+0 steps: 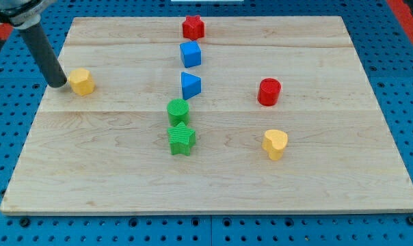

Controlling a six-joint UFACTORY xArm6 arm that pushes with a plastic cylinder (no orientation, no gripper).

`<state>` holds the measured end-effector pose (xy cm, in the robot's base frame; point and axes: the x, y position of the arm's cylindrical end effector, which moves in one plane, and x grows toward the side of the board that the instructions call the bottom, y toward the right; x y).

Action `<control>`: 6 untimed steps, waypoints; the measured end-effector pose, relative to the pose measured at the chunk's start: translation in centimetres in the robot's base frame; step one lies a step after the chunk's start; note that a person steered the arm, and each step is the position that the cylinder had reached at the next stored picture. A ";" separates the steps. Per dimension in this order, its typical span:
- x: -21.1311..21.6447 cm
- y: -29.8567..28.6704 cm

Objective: Push the yellow hexagon towards the blue cube

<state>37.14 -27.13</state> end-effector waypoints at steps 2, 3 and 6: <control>1.2 0.3; 2.4 3.3; -1.5 15.6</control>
